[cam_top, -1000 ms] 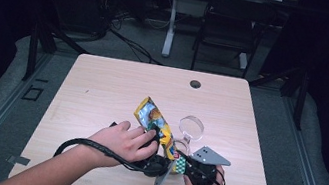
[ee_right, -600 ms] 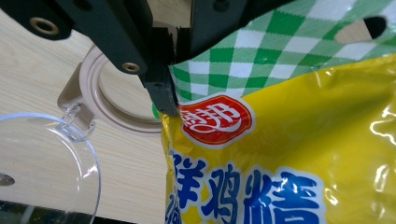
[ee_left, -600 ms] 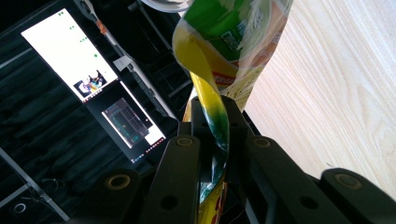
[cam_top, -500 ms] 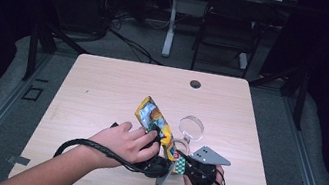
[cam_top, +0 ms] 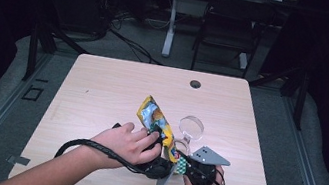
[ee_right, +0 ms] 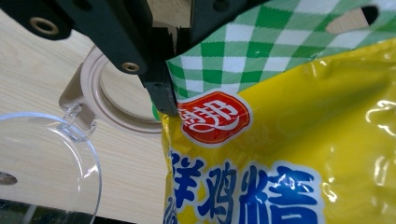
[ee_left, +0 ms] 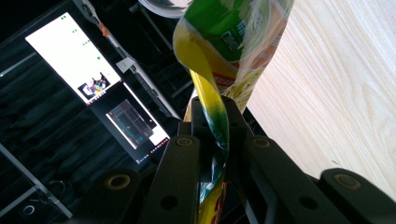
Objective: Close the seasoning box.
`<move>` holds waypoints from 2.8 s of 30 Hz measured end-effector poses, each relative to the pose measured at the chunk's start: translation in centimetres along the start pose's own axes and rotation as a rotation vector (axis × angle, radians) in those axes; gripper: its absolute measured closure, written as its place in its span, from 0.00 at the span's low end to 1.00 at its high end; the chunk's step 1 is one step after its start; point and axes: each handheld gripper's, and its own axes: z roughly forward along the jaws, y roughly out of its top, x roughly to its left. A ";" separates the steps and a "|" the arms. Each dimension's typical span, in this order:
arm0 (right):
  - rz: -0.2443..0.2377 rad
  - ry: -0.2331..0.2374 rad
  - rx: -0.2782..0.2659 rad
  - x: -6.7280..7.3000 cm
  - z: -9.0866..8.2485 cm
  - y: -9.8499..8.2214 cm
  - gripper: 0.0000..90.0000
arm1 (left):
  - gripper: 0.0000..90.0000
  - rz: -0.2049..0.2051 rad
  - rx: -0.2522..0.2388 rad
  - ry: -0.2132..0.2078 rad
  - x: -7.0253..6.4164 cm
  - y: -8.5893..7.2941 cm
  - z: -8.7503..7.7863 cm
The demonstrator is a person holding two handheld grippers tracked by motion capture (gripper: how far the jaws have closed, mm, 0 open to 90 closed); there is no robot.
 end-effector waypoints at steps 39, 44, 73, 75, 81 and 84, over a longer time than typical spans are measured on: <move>0.002 -0.007 0.005 0.0 0.0 0.0 0.98 | 0.98 0.024 0.001 0.019 -0.1 0.4 -0.1; 0.002 -0.006 0.003 0.0 0.0 0.0 0.98 | 0.98 0.026 0.001 0.021 -0.1 0.4 -0.2; -0.001 0.001 0.006 0.0 -0.1 0.1 0.98 | 0.97 0.031 -0.001 0.018 0.2 0.6 -0.4; 0.002 0.002 0.003 0.0 -0.1 0.1 0.98 | 0.97 0.030 -0.003 0.021 0.2 0.6 -0.4; -0.002 0.004 0.004 0.0 -0.1 0.1 0.98 | 0.97 0.031 -0.004 0.020 0.3 0.6 -0.4; -0.002 0.006 0.004 0.0 -0.1 0.1 0.98 | 0.97 0.031 -0.004 0.022 0.3 0.6 -0.4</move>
